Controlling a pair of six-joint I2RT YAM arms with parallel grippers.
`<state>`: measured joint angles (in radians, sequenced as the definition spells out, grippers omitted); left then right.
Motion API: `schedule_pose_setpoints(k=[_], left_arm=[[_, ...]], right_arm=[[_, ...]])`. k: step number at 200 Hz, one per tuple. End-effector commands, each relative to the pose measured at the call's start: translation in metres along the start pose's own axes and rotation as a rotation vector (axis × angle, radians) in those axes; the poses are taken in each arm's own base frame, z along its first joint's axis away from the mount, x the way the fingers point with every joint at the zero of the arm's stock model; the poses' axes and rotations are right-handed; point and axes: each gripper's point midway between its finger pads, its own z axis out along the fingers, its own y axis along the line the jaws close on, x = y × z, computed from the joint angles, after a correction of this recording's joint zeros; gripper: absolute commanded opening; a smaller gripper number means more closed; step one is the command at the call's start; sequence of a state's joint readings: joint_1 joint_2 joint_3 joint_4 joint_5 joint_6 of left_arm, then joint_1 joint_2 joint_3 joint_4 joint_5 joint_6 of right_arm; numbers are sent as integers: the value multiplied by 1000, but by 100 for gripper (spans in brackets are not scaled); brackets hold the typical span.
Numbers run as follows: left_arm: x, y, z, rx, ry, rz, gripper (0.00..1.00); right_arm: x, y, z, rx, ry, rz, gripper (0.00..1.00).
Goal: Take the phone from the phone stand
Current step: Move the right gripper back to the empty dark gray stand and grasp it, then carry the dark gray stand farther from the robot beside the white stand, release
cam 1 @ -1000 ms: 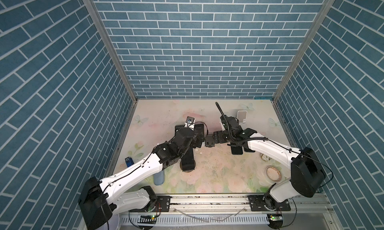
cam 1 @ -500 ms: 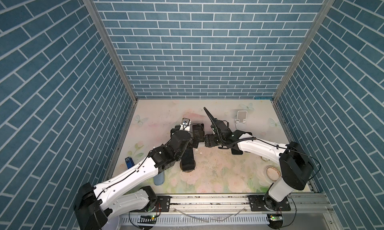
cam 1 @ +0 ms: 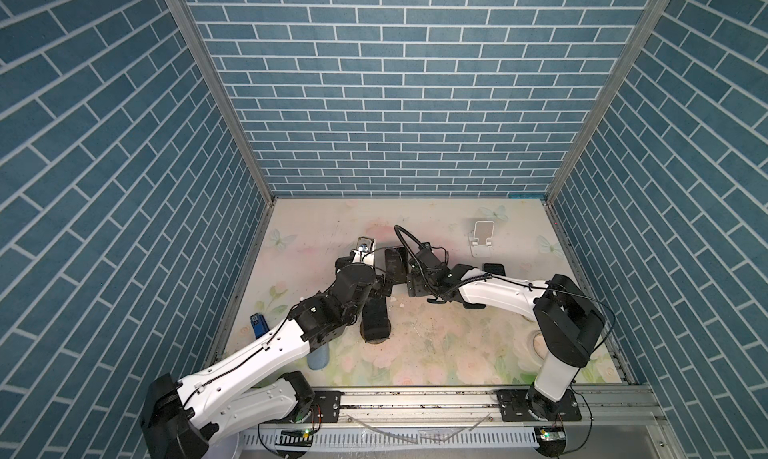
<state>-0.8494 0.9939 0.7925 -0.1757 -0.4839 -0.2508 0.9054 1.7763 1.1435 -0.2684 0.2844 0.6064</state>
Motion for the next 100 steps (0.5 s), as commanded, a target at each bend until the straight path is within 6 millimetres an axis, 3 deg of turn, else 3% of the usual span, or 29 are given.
schedule_pose_setpoints(k=[1,35,100], left_arm=[[7,7,-3,-29,6,15,100],[9,9,-3,-39,8,17,100],[12,10,-1,-46,10,30,100]], right_arm=[[-13,6,3,16,-26,44,86],[-10,6,10,24,-17,53,77],[-4,0,9,42,-7,47,45]])
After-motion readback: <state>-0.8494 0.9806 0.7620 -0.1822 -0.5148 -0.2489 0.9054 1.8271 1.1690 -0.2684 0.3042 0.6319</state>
